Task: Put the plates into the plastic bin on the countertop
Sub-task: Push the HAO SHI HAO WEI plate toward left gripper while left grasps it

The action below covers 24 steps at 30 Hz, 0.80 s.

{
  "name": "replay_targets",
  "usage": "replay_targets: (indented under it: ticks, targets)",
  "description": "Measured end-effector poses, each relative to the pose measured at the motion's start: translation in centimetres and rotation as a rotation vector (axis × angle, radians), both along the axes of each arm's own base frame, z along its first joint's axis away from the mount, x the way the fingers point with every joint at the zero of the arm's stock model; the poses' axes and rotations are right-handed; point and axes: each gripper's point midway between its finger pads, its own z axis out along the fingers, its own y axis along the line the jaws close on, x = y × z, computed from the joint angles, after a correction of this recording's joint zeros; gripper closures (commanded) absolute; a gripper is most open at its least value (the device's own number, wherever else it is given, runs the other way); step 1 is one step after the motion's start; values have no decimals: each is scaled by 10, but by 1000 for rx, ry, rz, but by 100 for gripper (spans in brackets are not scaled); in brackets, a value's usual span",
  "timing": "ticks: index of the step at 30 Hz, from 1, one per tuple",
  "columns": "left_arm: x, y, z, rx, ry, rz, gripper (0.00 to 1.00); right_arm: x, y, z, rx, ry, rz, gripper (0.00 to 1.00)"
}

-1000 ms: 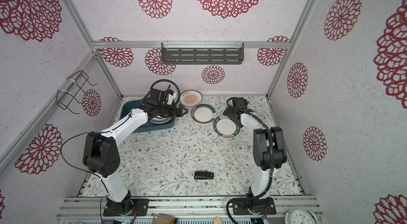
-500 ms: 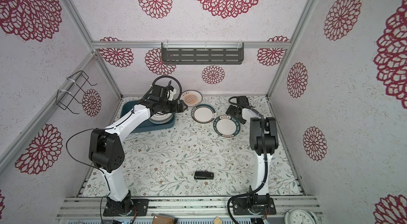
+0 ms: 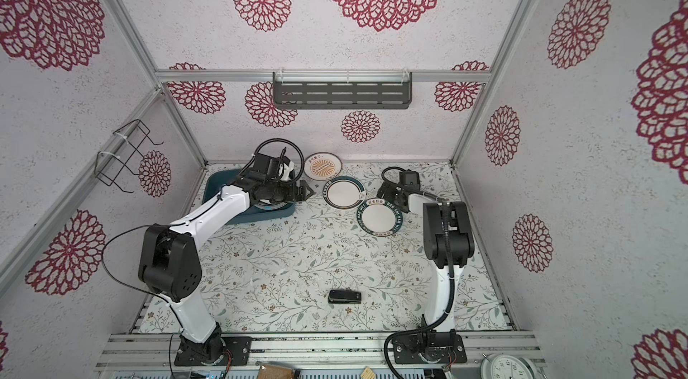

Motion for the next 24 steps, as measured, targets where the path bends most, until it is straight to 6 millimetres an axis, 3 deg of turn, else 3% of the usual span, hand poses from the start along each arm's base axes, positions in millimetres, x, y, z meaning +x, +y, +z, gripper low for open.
replay_targets:
  ticks: [9,15,19,24]
  targets:
    - [-49,-4,-31,-25,143,-85,3,-63,73,-2,-15,20,98,1]
    - [-85,-16,-49,-29,237,-187,2,-110,80,-3,-2,80,63,1]
    - [-91,-23,-57,-48,273,-227,1,-130,81,-4,13,108,44,1]
    - [-92,-32,-87,-73,369,-250,1,-139,97,-4,25,120,53,1]
